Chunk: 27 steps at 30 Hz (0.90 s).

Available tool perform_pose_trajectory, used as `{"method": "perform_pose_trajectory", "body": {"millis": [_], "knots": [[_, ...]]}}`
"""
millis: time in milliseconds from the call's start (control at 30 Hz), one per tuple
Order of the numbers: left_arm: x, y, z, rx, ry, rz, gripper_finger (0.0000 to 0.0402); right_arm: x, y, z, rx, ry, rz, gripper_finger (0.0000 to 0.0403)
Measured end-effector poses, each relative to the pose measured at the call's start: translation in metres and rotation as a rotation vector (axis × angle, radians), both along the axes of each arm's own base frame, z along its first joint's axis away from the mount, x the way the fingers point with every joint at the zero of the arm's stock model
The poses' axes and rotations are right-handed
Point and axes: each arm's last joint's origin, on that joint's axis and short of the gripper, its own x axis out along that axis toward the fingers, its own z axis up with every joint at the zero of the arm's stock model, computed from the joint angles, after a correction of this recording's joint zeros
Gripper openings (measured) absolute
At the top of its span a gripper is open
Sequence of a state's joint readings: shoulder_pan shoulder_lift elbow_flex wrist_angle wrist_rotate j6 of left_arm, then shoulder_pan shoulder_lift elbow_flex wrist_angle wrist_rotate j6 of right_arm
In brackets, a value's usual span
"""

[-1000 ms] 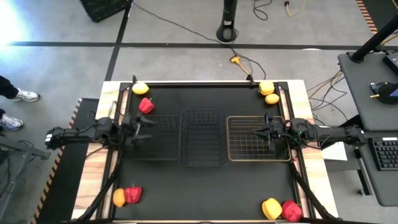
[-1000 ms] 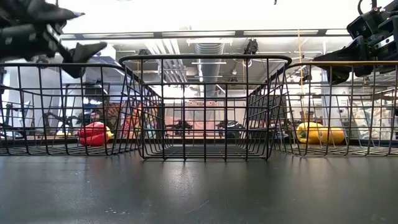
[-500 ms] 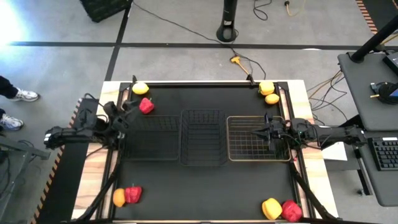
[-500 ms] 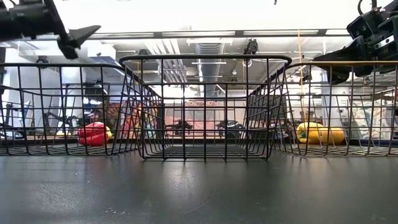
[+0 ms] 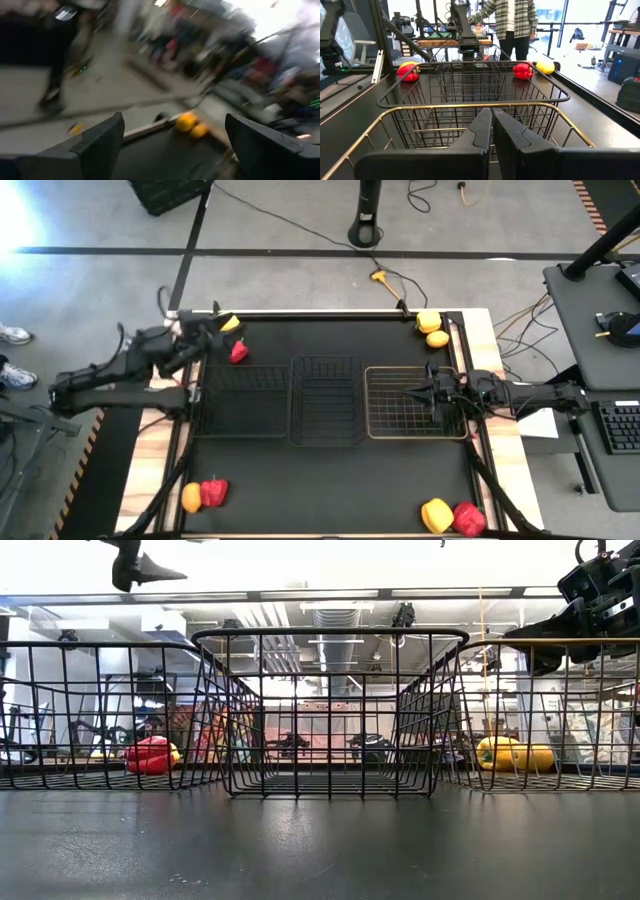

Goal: Sort produce into baskets
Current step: Put the top red bell pepper into the left black wire basket

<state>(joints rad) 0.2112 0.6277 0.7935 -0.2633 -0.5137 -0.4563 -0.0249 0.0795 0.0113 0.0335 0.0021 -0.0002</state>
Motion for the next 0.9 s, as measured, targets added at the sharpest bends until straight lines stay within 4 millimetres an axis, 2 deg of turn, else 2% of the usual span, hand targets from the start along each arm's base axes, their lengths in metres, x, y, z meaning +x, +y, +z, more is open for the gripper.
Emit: {"method": "perform_pose_trajectory", "body": {"millis": [167,300,467,567,733,900], "knots": [[0.013,0.031,0.021,-0.197,0.273,0.197,0.033,0.0,0.0,0.0,0.0,0.0,0.0,0.0011],[0.018,0.069,0.02,-0.404,0.496,0.329,0.033,0.0,0.0,0.0,0.0,0.0,0.0,0.0011],[0.009,0.124,-0.011,-0.736,0.74,0.473,0.033,0.0,0.0,0.0,0.0,0.0,0.0,0.0011],[0.009,0.148,-0.035,-0.868,0.823,0.493,0.033,0.0,0.0,0.0,0.0,0.0,0.0,0.0011],[0.021,0.175,-0.067,-0.938,0.906,0.46,0.033,0.0,0.0,0.0,0.0,0.0,0.0,0.0011],[0.032,0.19,-0.092,-0.983,0.986,0.44,0.033,0.0,0.0,0.0,0.0,0.0,0.0,0.0011]]}}
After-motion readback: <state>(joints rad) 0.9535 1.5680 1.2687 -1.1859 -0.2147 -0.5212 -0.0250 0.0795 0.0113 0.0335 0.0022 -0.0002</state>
